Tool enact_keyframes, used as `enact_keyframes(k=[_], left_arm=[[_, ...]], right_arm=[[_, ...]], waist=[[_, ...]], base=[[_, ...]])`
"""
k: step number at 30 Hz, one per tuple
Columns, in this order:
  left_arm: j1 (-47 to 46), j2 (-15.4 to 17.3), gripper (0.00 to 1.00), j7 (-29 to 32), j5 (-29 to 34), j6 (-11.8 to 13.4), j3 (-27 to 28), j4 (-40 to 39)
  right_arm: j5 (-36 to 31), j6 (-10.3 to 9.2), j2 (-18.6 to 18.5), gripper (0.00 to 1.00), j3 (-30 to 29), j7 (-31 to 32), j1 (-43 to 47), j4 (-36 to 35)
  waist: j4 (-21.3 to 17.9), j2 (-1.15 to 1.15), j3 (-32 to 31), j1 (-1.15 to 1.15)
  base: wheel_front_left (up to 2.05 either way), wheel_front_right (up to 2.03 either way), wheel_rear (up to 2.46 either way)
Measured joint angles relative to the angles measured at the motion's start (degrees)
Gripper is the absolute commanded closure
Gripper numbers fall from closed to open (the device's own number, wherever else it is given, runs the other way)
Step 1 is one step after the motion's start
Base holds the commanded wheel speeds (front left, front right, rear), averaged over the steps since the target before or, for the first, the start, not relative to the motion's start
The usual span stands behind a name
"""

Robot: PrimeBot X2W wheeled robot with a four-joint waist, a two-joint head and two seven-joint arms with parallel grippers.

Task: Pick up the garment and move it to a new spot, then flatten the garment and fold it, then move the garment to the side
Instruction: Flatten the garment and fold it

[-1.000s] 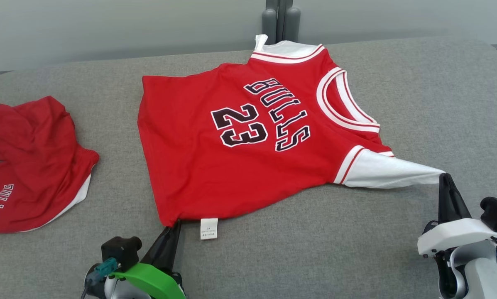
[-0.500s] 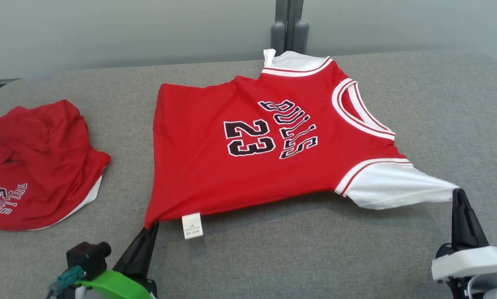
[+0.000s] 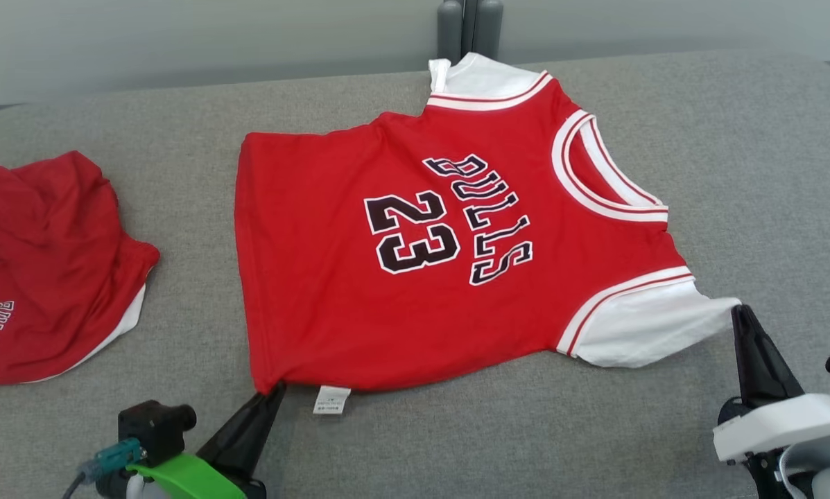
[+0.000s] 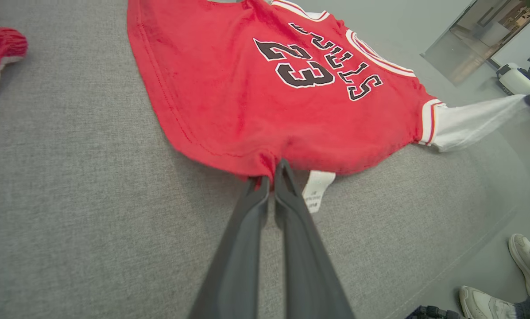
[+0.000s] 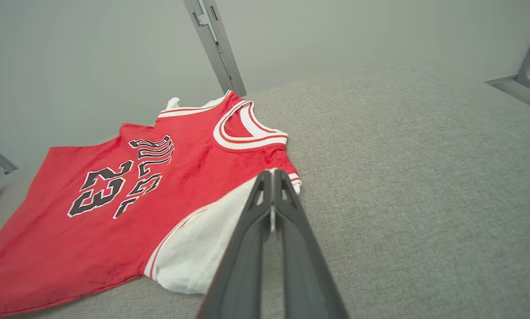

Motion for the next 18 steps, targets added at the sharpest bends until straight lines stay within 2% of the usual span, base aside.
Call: enact_keyframes(k=[8, 12, 15, 18], left_arm=[[-9.3, 2.2, 1.0, 4.2, -2.5, 0.0, -1.5, -6.2], [-13.6, 3.2, 1.0, 6.3, -2.9, 0.0, -1.4, -7.0], [-16.9, 3.6, 1.0, 7.8, -3.0, 0.0, -1.4, -6.8], [-19.8, 3.6, 1.0, 8.3, -3.7, 0.0, -1.1, -5.6]], right_arm=[[0.4, 0.47, -2.8, 1.0, 2.1, 4.9, -9.1, -2.6], [0.2, 0.48, -3.4, 1.0, 2.7, 7.1, -15.0, -3.6], [-2.4, 0.45, -5.9, 1.0, 2.3, 8.3, -18.6, -3.8], [-2.4, 0.43, -6.6, 1.0, 2.0, 9.7, -22.0, -3.5]], waist=[[0.5, 0.0, 5.7, 0.0], [1.5, 0.0, 8.7, 0.0], [2.4, 0.0, 10.9, 0.0], [3.5, 0.0, 13.1, 0.01]], base=[[0.0, 0.0, 0.0], [0.0, 0.0, 0.0], [0.0, 0.0, 0.0], [0.0, 0.0, 0.0]])
